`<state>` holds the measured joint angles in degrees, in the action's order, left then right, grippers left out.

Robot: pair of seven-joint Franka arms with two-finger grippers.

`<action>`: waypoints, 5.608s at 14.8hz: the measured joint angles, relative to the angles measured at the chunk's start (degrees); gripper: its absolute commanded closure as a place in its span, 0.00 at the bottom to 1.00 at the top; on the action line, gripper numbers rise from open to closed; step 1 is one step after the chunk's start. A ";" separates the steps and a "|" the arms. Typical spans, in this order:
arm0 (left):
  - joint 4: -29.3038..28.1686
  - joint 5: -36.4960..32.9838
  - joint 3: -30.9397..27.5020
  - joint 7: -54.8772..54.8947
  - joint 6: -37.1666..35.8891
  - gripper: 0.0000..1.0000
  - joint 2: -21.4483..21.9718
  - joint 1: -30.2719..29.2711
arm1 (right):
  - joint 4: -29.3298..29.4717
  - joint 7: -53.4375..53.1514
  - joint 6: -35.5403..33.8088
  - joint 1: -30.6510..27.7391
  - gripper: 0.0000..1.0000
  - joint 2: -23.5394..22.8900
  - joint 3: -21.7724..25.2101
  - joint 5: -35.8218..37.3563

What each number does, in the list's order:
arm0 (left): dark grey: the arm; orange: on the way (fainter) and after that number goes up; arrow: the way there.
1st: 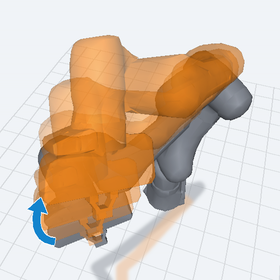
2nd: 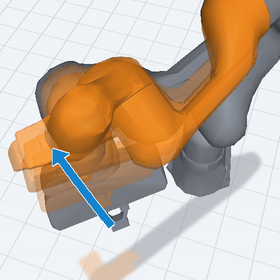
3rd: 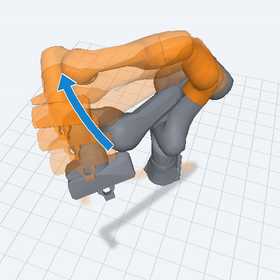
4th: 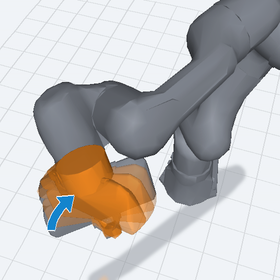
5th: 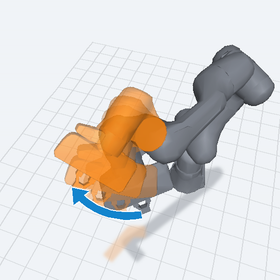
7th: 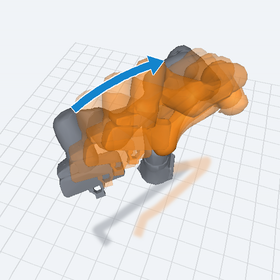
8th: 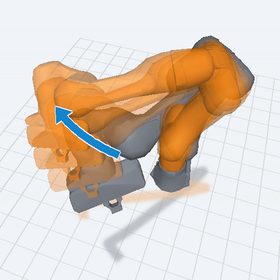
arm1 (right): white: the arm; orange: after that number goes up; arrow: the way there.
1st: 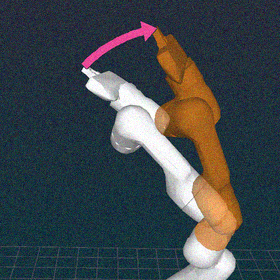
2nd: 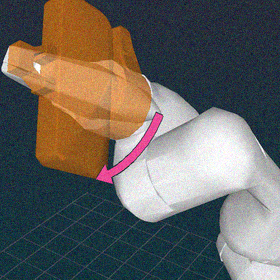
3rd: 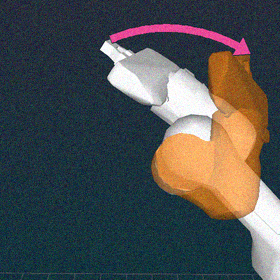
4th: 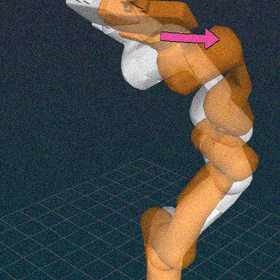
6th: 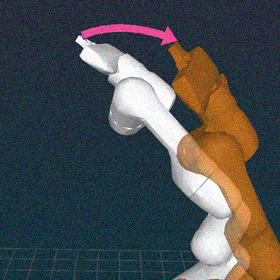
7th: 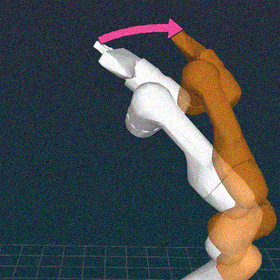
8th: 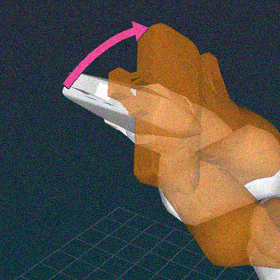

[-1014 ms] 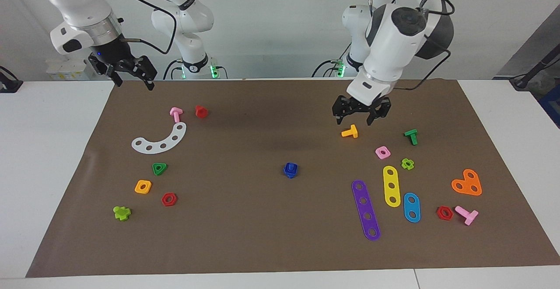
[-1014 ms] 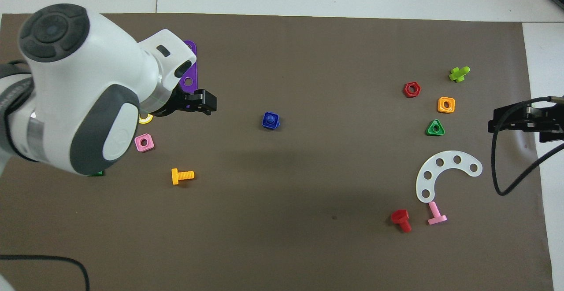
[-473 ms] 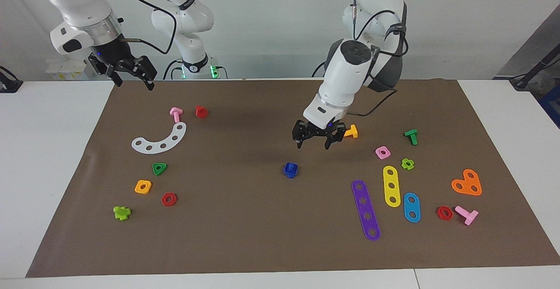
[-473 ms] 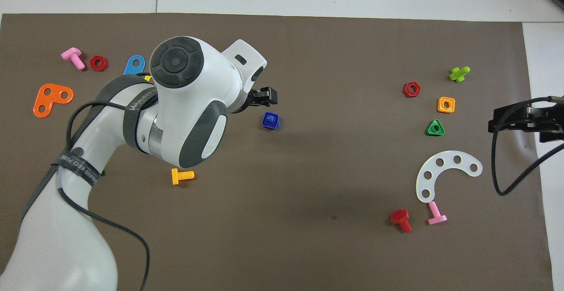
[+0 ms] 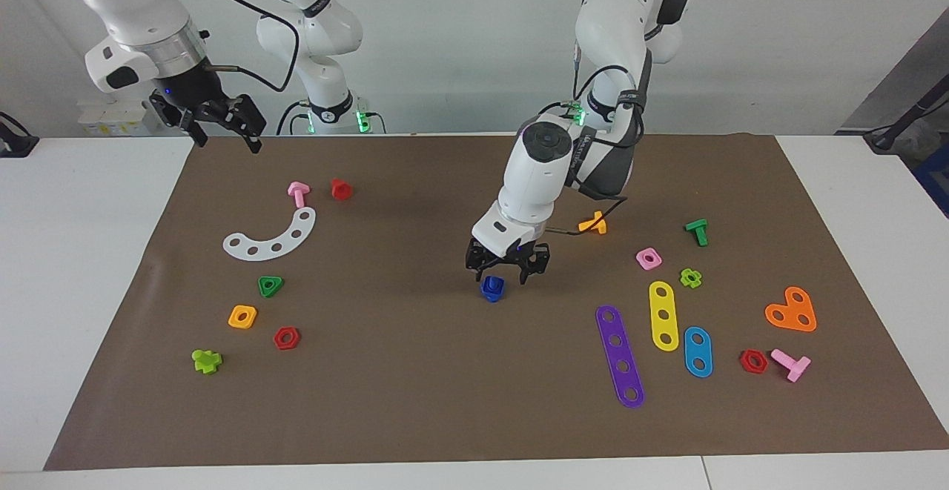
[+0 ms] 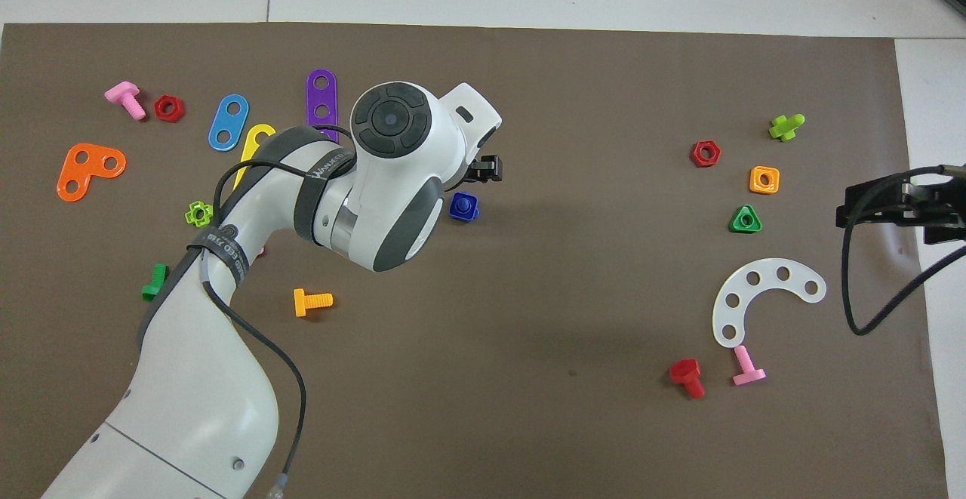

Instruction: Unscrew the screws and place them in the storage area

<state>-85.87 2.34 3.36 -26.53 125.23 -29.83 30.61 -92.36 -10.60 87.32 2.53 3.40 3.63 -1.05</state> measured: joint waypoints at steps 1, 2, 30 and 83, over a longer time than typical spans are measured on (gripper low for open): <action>-0.08 -0.25 0.00 0.01 0.31 0.14 -0.30 0.02 | 0.00 0.00 0.00 0.00 0.00 0.00 0.00 0.00; -0.45 -0.48 0.00 0.05 1.16 0.15 -0.55 0.05 | 0.00 0.00 0.00 0.00 0.00 0.00 0.00 0.00; -6.22 -4.72 -0.08 0.50 6.33 0.30 -3.08 3.19 | 0.00 0.00 0.00 0.00 0.00 0.00 0.00 0.00; -21.12 0.63 -1.45 24.39 -1.60 0.00 9.66 -15.99 | -2.17 0.54 5.90 3.08 0.00 -0.19 -0.90 -0.26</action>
<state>-107.00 2.98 1.91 -2.13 123.63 -20.17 14.63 -94.53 -10.06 93.22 5.62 3.21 2.73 -1.31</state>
